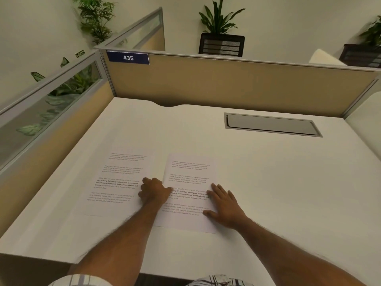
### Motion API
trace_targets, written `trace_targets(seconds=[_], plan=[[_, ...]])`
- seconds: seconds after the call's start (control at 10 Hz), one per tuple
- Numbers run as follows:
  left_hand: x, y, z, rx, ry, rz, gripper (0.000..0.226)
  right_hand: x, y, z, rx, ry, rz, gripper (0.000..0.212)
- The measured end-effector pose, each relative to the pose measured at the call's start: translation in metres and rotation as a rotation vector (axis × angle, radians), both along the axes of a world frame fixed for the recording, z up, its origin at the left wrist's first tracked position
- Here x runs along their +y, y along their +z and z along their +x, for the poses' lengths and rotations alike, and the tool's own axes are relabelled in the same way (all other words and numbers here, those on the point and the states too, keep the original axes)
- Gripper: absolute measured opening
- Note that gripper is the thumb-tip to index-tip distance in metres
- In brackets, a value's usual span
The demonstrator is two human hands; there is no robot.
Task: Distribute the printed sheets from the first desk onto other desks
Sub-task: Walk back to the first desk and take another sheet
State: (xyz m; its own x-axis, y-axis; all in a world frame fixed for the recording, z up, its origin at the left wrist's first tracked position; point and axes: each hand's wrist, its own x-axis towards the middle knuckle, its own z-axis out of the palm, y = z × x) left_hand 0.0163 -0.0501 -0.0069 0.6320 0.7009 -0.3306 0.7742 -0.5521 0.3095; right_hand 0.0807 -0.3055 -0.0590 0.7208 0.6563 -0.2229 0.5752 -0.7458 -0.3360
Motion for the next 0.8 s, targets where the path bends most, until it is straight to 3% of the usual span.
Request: trace_targets(seconds=[0.3,0.5,0.7,0.8], plan=[[-0.001,-0.002,0.004,-0.103,0.065,-0.153,0.05,0.0,0.003,0.0,0.008,0.005,0.0,0.08],[0.004,-0.006,0.003,-0.284,0.128,-0.307,0.068,0.0,0.005,0.0,0.012,0.013,-0.01,0.08],[0.011,-0.017,-0.002,-0.381,-0.03,-0.445,0.03,-0.001,0.01,0.0,0.045,-0.01,0.074,0.087],[0.01,-0.02,-0.007,-0.441,-0.064,-0.446,0.027,-0.009,0.017,-0.001,0.06,-0.153,0.248,0.089]])
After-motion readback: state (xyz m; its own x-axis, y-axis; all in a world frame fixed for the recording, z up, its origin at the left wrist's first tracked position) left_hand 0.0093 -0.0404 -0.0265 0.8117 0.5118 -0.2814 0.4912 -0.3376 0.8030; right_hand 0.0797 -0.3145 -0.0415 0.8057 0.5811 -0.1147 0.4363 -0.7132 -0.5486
